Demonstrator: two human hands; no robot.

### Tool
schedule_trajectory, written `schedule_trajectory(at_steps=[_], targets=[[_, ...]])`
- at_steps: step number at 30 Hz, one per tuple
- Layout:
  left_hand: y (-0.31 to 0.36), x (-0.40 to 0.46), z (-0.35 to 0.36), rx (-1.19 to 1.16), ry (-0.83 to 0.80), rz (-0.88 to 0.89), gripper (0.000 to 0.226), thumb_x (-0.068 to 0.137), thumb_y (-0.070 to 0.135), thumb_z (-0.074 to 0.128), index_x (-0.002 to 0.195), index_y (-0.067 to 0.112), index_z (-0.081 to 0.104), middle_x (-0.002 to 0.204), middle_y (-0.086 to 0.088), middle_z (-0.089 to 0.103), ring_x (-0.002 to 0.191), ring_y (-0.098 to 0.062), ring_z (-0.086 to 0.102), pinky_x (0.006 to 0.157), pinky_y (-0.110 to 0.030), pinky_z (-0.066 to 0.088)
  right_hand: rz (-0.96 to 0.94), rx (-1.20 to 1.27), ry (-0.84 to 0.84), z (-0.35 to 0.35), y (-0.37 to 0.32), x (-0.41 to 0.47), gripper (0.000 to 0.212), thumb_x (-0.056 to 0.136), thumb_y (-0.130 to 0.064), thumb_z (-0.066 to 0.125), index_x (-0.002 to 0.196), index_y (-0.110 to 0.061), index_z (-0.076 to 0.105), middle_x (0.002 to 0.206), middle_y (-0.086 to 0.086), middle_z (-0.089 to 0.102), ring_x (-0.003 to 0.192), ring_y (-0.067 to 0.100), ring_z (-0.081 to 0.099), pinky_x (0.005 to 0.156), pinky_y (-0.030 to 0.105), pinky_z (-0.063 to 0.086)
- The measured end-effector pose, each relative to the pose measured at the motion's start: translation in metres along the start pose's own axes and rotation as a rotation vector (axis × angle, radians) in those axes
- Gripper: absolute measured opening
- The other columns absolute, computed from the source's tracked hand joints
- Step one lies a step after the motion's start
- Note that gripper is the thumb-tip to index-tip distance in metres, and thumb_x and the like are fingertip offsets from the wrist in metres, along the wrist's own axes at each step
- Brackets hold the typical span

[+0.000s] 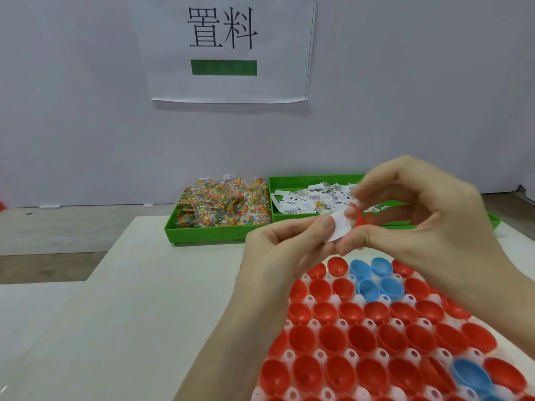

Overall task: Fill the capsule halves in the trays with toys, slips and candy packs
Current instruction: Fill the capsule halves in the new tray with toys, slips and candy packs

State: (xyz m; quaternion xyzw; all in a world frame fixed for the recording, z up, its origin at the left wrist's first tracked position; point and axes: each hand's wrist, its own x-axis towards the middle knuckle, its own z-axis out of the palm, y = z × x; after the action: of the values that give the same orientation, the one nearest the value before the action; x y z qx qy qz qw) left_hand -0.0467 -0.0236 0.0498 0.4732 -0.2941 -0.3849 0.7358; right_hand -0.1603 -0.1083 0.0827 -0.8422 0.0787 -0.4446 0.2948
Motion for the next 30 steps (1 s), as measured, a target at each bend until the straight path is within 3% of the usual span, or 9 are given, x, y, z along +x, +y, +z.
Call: schedule_trajectory(at_steps=[4, 6, 9, 12, 14, 17, 23, 27, 30], targets=[[-0.002, -0.002, 0.003, 0.166, 0.026, 0.144, 0.015, 0.070, 0.011, 0.071, 0.083, 0.003, 0.073, 0.067, -0.010, 0.071, 0.061, -0.014, 0.069, 0.060, -0.017, 0.054, -0.104, -0.125, 0.017, 0.001, -0.003, -0.002, 0.027, 0.055, -0.026, 0.078, 0.079, -0.030, 0.066, 0.085, -0.009, 0.059, 0.073, 0.002, 0.062, 0.063, 0.003, 0.047], [0.000, -0.003, 0.002, 0.089, -0.053, 0.101, 0.020, 0.063, 0.018, 0.067, 0.076, 0.005, 0.074, 0.065, -0.009, 0.069, 0.062, -0.015, 0.068, 0.060, -0.018, 0.054, -0.120, -0.160, -0.024, 0.002, -0.001, 0.000, 0.024, 0.059, -0.024, 0.074, 0.082, -0.026, 0.068, 0.085, -0.005, 0.058, 0.074, 0.006, 0.060, 0.065, 0.008, 0.047], [0.003, -0.001, -0.001, -0.127, -0.189, -0.069, 0.018, 0.067, 0.012, 0.059, 0.072, 0.002, 0.074, 0.065, -0.009, 0.068, 0.061, -0.016, 0.068, 0.055, -0.014, 0.051, -0.169, -0.233, -0.075, 0.002, 0.003, 0.003, 0.021, 0.066, -0.022, 0.070, 0.087, -0.017, 0.071, 0.084, -0.003, 0.054, 0.075, 0.008, 0.056, 0.067, 0.012, 0.046], [0.005, 0.000, -0.003, -0.184, -0.236, -0.108, 0.019, 0.069, 0.010, 0.056, 0.071, 0.001, 0.073, 0.066, -0.008, 0.067, 0.064, -0.016, 0.069, 0.056, -0.014, 0.052, -0.233, -0.275, -0.085, 0.003, 0.005, 0.004, 0.018, 0.070, -0.019, 0.068, 0.087, -0.018, 0.071, 0.089, -0.003, 0.049, 0.076, 0.009, 0.054, 0.069, 0.012, 0.045], [0.006, 0.000, -0.004, -0.170, -0.241, -0.092, 0.020, 0.071, 0.013, 0.057, 0.071, 0.002, 0.073, 0.067, -0.008, 0.068, 0.066, -0.016, 0.069, 0.060, -0.016, 0.053, -0.247, -0.280, -0.078, 0.004, 0.006, 0.004, 0.022, 0.069, -0.018, 0.069, 0.091, -0.022, 0.068, 0.098, -0.007, 0.042, 0.078, 0.009, 0.056, 0.073, 0.009, 0.046], [0.010, 0.000, -0.006, -0.082, -0.257, -0.046, 0.025, 0.075, 0.020, 0.056, 0.069, 0.004, 0.074, 0.071, -0.009, 0.071, 0.069, -0.016, 0.070, 0.062, -0.016, 0.053, -0.187, -0.190, -0.094, 0.003, 0.006, 0.006, 0.047, 0.064, -0.017, 0.072, 0.103, -0.034, 0.052, 0.107, -0.012, 0.030, 0.083, 0.008, 0.059, 0.076, 0.001, 0.045], [0.007, 0.000, -0.006, 0.116, -0.160, 0.100, 0.031, 0.072, 0.034, 0.061, 0.075, 0.006, 0.074, 0.075, -0.012, 0.072, 0.076, -0.020, 0.071, 0.068, -0.018, 0.054, -0.150, -0.168, -0.245, -0.002, 0.010, 0.016, 0.074, 0.061, -0.012, 0.080, 0.117, -0.041, 0.043, 0.117, -0.019, 0.026, 0.096, -0.001, 0.058, 0.072, 0.006, 0.049], [0.003, -0.001, -0.002, 0.158, -0.071, 0.243, 0.024, 0.074, 0.022, 0.062, 0.084, 0.004, 0.073, 0.074, -0.012, 0.072, 0.071, -0.019, 0.071, 0.064, -0.017, 0.054, -0.178, -0.176, -0.141, 0.003, 0.007, 0.015, 0.064, 0.059, -0.015, 0.076, 0.113, -0.037, 0.048, 0.116, -0.016, 0.031, 0.091, 0.002, 0.058, 0.075, 0.008, 0.050], [0.001, 0.000, 0.003, 0.148, 0.025, 0.322, 0.020, 0.071, 0.019, 0.062, 0.077, 0.003, 0.072, 0.066, -0.006, 0.071, 0.062, -0.010, 0.069, 0.058, -0.013, 0.051, -0.051, -0.206, -0.044, 0.006, 0.005, 0.014, 0.059, 0.053, -0.040, 0.081, 0.105, -0.035, 0.052, 0.109, -0.018, 0.042, 0.084, 0.004, 0.060, 0.079, 0.009, 0.047]])
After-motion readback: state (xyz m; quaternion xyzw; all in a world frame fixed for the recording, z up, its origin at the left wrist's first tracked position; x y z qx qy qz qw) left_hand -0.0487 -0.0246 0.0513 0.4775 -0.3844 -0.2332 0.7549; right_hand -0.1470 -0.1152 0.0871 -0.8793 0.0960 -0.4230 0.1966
